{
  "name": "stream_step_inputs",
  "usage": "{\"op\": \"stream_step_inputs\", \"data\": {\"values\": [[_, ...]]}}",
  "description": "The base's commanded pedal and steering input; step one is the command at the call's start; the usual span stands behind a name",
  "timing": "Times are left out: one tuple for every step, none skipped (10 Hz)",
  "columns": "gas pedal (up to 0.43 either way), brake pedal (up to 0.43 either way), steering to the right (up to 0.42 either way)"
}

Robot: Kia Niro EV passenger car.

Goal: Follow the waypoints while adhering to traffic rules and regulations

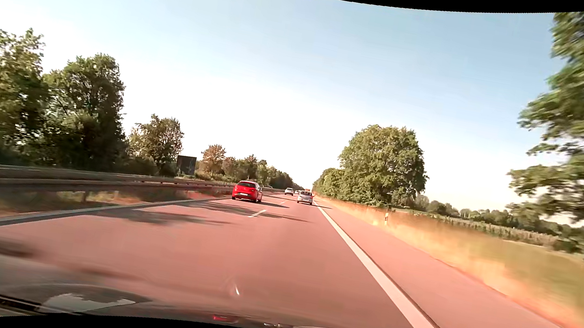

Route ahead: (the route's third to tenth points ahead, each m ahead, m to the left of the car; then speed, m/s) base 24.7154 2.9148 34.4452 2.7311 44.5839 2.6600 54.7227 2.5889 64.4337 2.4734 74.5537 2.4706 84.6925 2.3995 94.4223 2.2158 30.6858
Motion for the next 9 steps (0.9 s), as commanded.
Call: {"op": "stream_step_inputs", "data": {"values": [[0.0, 0.006, -0.002], [0.0, 0.006, -0.002], [0.0, 0.006, -0.002], [0.0, 0.006, -0.002], [0.0, 0.006, -0.002], [0.0, 0.006, -0.002], [0.0, 0.006, -0.002], [0.0, 0.006, -0.002], [0.0, 0.006, -0.002]]}}
